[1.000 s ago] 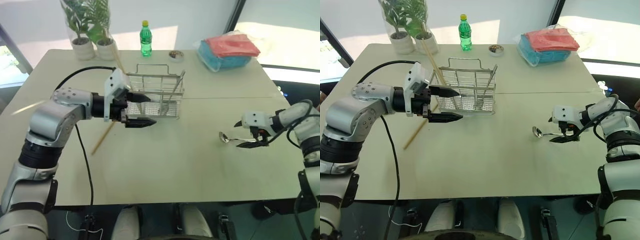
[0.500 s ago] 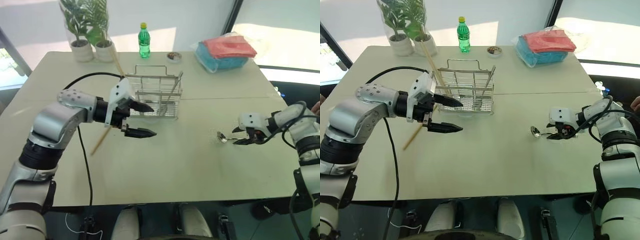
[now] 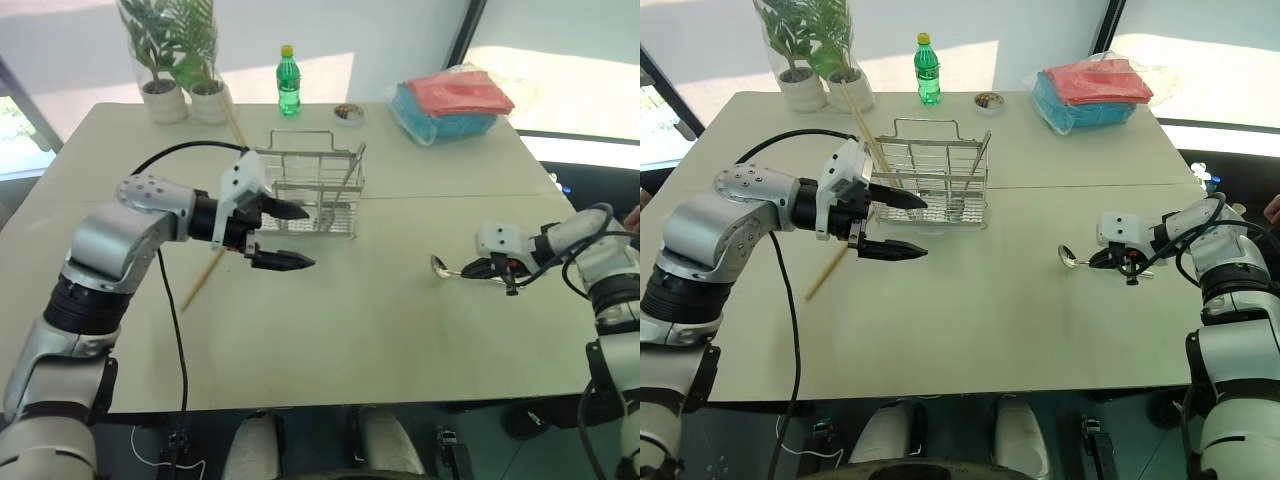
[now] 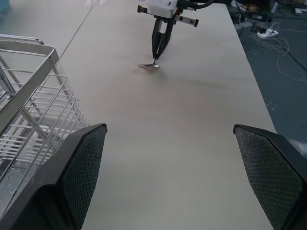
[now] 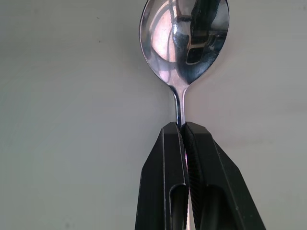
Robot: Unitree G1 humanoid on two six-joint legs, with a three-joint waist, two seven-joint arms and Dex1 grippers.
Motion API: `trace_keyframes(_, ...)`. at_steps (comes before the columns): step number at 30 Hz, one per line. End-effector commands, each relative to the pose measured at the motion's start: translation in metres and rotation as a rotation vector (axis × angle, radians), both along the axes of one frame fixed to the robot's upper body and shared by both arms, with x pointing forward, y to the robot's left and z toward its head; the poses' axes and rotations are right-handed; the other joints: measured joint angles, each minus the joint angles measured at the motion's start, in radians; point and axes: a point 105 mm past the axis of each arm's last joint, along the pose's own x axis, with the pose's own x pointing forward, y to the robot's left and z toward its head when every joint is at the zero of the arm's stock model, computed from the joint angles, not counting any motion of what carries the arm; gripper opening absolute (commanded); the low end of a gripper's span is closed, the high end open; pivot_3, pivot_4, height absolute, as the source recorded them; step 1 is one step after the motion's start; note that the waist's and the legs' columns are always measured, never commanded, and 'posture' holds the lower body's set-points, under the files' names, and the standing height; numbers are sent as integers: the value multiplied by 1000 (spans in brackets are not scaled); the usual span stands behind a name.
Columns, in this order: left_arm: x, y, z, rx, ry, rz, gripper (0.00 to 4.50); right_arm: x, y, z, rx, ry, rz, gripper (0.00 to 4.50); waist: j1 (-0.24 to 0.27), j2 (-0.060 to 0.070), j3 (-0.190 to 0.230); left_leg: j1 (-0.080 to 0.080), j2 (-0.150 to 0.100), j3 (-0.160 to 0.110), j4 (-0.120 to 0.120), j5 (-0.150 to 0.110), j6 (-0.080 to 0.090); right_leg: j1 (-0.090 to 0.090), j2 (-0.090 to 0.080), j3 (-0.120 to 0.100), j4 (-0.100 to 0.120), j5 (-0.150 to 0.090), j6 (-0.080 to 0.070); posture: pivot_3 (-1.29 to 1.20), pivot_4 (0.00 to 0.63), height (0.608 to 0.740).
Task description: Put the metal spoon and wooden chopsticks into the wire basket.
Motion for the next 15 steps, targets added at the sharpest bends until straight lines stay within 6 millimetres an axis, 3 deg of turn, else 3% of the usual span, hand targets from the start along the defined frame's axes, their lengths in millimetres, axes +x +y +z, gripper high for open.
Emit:
trace_keyframes(1,6,6,19,-40,-77,35,4500,4,23,38,150,-104,65,33,0,1,0,0,0,0,0,0,0,0,0,0,0,0,0,0,150,723)
trace_keyframes(9,11,20,36,-108,-127,119,4500,-17,86,125,638,-166,65,33,5,1,1,0,0,-1,0,0,0,-1,0,0,1,0,1,0,150,723)
trace_keyframes(15,19,29,48,-135,-172,177,4500,14,146,174,895,-346,-39,33,0,1,0,0,1,-1,0,0,0,-2,0,0,2,-1,-3,0,150,723)
